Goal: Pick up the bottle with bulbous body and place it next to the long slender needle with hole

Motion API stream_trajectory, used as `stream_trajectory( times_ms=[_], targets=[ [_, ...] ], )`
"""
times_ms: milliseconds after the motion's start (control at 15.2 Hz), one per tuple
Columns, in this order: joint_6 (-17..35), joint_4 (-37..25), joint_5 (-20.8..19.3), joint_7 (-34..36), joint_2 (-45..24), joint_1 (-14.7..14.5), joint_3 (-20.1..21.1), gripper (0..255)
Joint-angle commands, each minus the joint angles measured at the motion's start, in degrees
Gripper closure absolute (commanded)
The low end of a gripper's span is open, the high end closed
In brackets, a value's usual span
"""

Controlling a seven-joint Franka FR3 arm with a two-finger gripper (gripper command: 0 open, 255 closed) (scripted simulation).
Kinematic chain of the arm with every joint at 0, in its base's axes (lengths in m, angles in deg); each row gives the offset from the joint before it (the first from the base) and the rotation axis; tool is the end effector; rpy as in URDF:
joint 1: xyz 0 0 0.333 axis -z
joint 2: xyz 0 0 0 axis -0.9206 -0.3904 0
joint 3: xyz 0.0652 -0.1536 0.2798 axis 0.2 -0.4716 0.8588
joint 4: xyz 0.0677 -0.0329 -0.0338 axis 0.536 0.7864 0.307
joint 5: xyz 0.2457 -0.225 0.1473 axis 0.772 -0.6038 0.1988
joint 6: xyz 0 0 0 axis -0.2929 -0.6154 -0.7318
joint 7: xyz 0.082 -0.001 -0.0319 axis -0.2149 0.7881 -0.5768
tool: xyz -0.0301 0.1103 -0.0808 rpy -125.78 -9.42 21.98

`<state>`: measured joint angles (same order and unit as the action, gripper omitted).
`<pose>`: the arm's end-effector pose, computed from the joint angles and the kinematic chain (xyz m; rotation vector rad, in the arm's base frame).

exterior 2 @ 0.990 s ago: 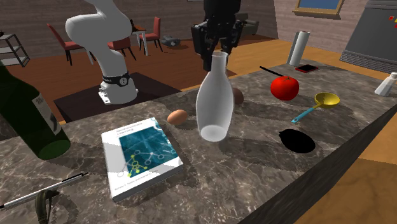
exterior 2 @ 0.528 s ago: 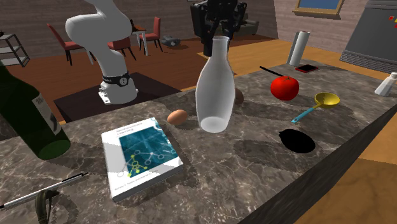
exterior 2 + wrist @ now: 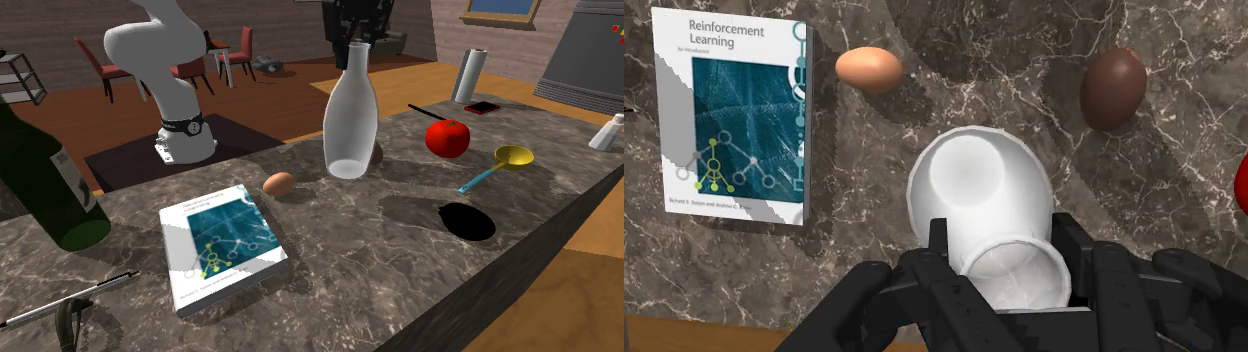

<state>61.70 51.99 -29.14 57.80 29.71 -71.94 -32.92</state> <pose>0.5267 0.0835 0.4974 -3.1220 0.3075 0.0850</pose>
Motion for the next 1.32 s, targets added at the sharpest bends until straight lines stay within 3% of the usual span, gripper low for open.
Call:
stream_trajectory(
  times_ms=[0, 660, 1254],
  targets=[
    [0.35, 0.38, 0.13, 2.85, 0.09, -1.43, 1.38, 255],
    [0.71, 0.42, 0.67, 16.15, 0.09, -8.19, 8.05, 255],
    [0.0, -5.35, -0.45, 28.65, -4.79, -14.68, 13.83, 255]
  ],
)
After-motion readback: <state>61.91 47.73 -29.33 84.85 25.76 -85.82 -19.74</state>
